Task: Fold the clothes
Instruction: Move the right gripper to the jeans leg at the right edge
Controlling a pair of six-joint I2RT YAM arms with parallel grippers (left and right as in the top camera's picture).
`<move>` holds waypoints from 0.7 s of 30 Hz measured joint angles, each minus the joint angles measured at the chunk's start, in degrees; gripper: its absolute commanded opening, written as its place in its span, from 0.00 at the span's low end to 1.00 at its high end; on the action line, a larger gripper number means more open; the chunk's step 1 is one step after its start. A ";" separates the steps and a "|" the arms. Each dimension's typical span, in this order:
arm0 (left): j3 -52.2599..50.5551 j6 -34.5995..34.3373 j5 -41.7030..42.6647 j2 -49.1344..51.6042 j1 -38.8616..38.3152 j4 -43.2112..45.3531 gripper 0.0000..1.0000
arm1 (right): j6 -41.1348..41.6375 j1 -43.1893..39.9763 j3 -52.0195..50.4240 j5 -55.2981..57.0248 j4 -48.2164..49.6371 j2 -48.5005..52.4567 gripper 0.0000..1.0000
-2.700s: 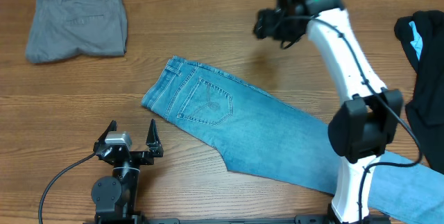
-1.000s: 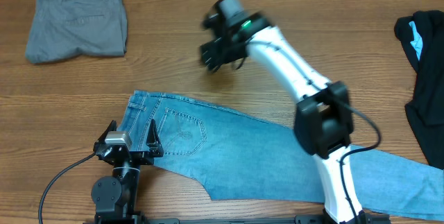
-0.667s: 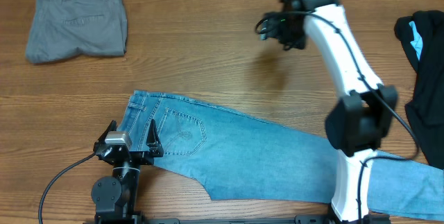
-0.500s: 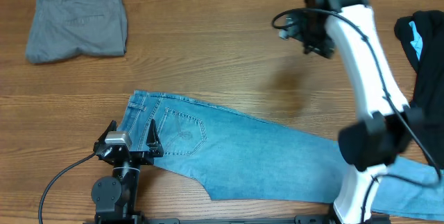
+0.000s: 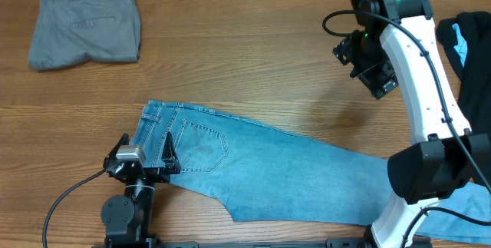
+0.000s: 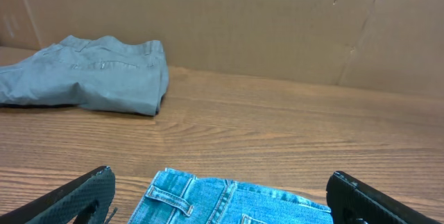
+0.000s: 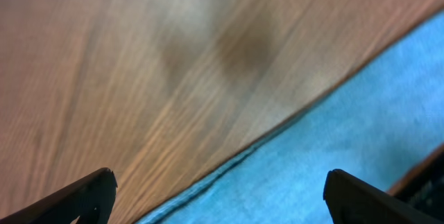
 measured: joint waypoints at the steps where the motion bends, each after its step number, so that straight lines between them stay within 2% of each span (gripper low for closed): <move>1: 0.00 -0.02 0.02 0.00 0.00 0.00 1.00 | 0.44 0.00 -0.74 -0.31 -0.02 0.00 0.99; 8: 0.00 -0.02 0.00 0.00 0.00 0.00 1.00 | 1.38 6.19 -1.60 1.46 0.09 -2.21 1.00; 14: 0.00 0.00 0.02 0.00 0.00 0.00 1.00 | -4.85 14.80 -1.62 7.85 0.02 -11.15 1.00; 21: 0.00 -0.02 0.02 0.00 0.00 0.00 1.00 | -18.80 9.03 -1.62 12.94 0.00 -17.31 0.99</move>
